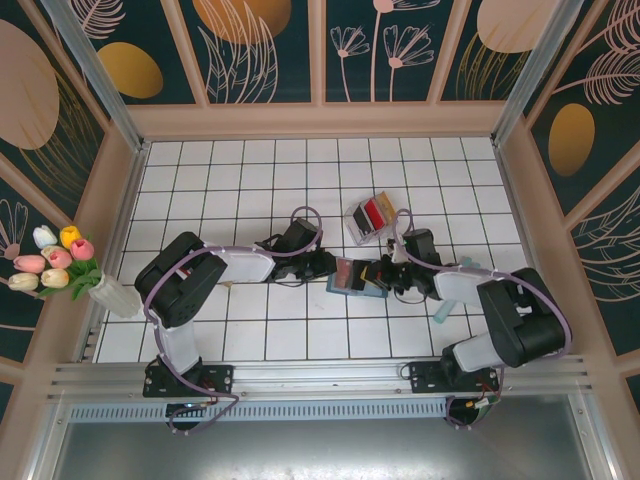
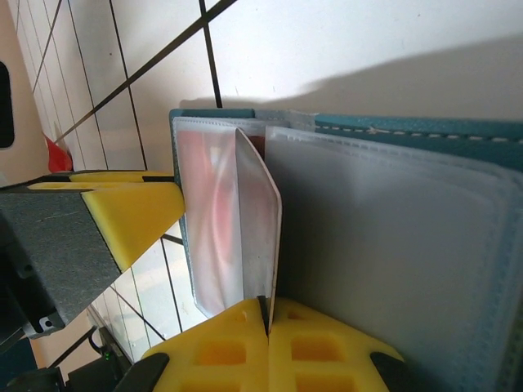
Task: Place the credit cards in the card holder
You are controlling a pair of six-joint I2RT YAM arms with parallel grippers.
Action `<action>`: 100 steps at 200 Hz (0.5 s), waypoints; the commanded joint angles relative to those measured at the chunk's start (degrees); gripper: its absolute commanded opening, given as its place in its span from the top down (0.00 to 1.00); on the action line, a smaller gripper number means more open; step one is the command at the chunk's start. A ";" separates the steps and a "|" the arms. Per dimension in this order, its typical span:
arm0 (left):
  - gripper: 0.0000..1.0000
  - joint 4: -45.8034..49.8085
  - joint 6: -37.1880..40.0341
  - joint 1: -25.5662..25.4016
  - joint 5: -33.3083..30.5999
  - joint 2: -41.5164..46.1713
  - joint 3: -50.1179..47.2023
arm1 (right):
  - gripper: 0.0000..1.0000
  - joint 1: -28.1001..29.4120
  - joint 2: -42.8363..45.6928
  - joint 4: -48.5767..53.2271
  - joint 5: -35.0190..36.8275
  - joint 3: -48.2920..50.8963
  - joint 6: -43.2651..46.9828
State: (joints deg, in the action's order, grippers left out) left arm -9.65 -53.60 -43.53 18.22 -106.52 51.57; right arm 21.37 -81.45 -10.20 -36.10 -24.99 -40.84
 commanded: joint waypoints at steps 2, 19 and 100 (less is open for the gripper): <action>0.74 1.23 1.22 -0.57 0.00 -1.58 0.22 | 1.00 -0.30 1.90 9.03 1.64 -0.63 1.68; 0.74 0.96 1.05 -0.56 0.14 -1.62 0.20 | 1.00 -1.18 1.98 9.74 1.42 -0.06 1.90; 0.74 0.76 1.05 -0.57 -0.01 -1.14 -0.31 | 1.00 -1.67 2.28 9.57 -2.37 -1.14 1.87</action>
State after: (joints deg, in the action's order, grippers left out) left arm -9.69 -53.60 -43.53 18.22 -106.52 51.57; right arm 20.16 -79.96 -4.38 -36.32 -26.13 -39.62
